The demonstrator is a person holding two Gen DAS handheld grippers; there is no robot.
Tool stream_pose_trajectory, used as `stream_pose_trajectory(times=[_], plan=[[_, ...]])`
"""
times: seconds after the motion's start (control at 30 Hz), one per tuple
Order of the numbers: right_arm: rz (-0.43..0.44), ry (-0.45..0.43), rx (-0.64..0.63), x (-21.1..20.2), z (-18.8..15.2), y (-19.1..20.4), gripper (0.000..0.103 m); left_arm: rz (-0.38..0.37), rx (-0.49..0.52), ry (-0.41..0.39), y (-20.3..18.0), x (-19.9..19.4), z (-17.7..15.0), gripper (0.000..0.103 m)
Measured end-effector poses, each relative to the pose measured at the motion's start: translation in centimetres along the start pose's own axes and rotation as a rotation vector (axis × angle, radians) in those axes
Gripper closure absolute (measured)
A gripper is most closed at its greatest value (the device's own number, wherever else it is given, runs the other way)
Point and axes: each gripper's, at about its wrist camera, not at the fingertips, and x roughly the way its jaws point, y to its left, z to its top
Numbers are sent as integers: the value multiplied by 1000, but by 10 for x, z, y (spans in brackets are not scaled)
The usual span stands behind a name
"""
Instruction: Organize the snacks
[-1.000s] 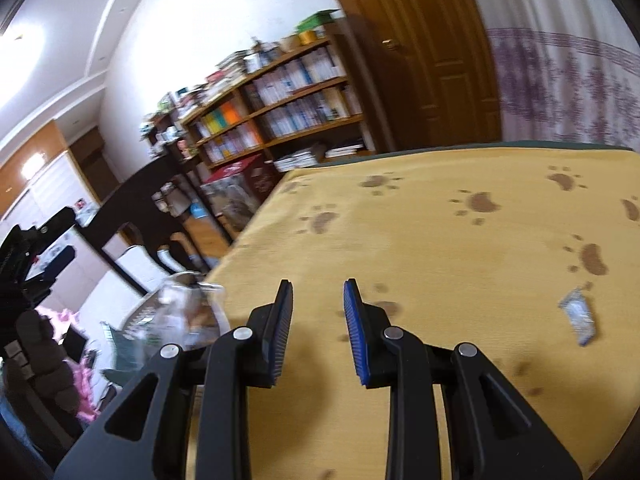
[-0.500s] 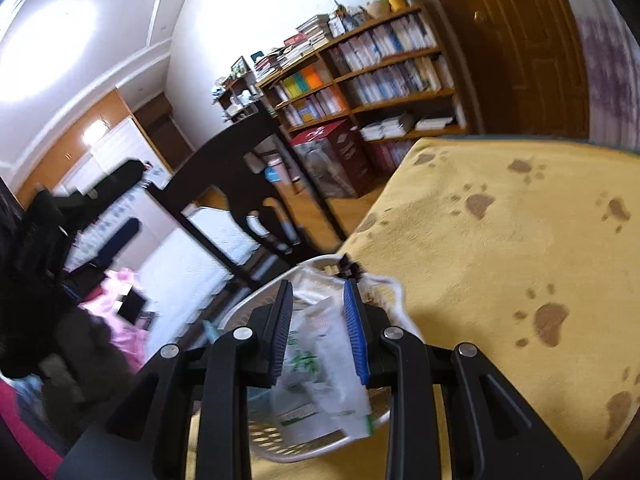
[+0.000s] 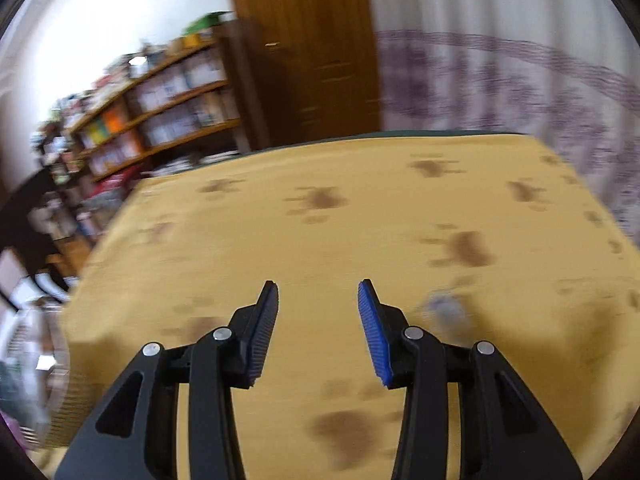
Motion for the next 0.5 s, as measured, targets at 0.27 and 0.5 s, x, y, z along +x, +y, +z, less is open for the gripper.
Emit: stream_pose_trajectory(times=[0.27, 0.5], plan=[[-87, 70, -44, 36, -5, -48, 60, 8, 10, 8, -2, 3, -1, 5], [-90, 120, -34, 47, -12, -56, 68, 12, -1, 10, -1, 7, -1, 5]])
